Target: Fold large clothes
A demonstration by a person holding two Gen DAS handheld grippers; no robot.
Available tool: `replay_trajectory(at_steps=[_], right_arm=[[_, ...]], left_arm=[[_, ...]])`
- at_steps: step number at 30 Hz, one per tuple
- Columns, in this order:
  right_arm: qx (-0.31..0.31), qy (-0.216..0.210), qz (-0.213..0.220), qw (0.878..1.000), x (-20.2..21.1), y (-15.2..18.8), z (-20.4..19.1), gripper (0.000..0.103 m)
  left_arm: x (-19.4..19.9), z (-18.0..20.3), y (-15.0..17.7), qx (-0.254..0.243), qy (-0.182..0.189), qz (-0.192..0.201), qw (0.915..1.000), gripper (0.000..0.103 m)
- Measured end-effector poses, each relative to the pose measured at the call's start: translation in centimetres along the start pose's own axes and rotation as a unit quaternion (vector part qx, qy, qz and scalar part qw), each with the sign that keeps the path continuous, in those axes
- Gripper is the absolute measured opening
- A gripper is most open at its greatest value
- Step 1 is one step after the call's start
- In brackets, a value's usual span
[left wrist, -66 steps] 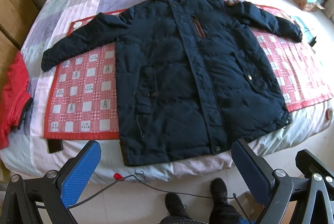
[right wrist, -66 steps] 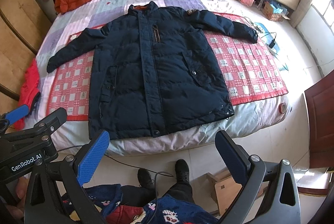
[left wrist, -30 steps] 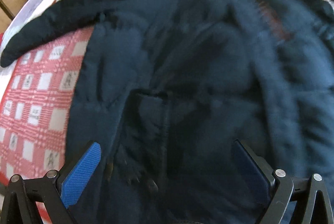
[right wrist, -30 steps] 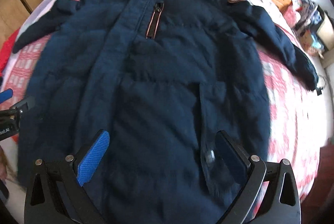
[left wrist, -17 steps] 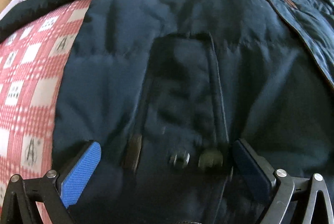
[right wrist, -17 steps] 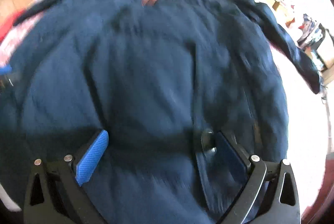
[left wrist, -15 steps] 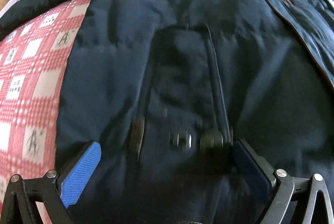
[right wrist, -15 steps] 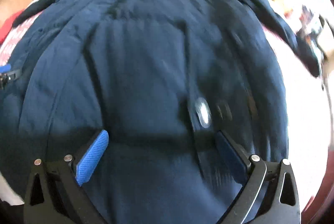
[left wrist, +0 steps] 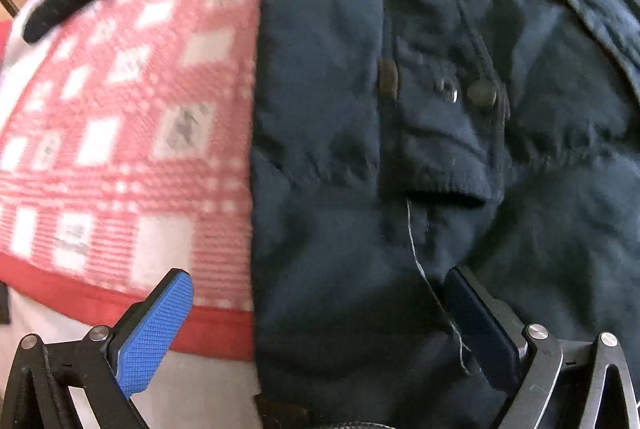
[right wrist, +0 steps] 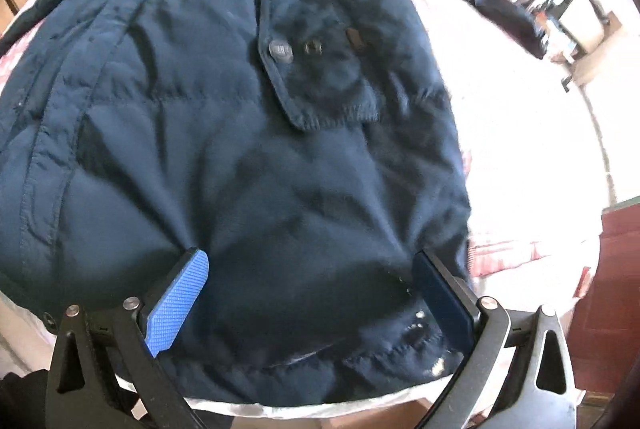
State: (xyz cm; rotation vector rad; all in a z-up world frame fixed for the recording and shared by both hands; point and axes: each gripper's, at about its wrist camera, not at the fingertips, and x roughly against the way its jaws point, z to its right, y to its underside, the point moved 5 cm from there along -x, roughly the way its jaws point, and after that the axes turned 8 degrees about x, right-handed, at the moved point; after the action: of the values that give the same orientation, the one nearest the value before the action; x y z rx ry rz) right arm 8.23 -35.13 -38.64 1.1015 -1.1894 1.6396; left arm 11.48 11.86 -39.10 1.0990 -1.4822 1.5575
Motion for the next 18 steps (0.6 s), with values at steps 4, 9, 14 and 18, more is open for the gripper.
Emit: replay_trajectory(at_steps=[4, 9, 14, 18], right_arm=[[0.071, -0.053, 0.050, 0.995, 2.4, -2.5, -5.3, 0.103], [0.236, -0.073, 0.042, 0.968, 0.6, -1.8, -10.5, 0.103], [0.125, -0.052, -0.009, 0.991, -1.7, 1.3, 0.9, 0.103], [0.042, -0.021, -0.070, 0.996, -2.6, 3.4, 9.2, 0.103]], left_arm=[[1.3, 2.6, -0.3, 0.001, 0.048, 0.014, 0.9987, 0.103], [-1.0, 2.6, 1.8, -0.004, 0.032, -0.016, 0.9994, 0.103], [-1.7, -3.3, 3.1, 0.074, -0.002, -0.037, 0.9966, 0.103], [-0.9, -4.9, 3.4, 0.098, -0.041, -0.050, 0.9931, 0.103]])
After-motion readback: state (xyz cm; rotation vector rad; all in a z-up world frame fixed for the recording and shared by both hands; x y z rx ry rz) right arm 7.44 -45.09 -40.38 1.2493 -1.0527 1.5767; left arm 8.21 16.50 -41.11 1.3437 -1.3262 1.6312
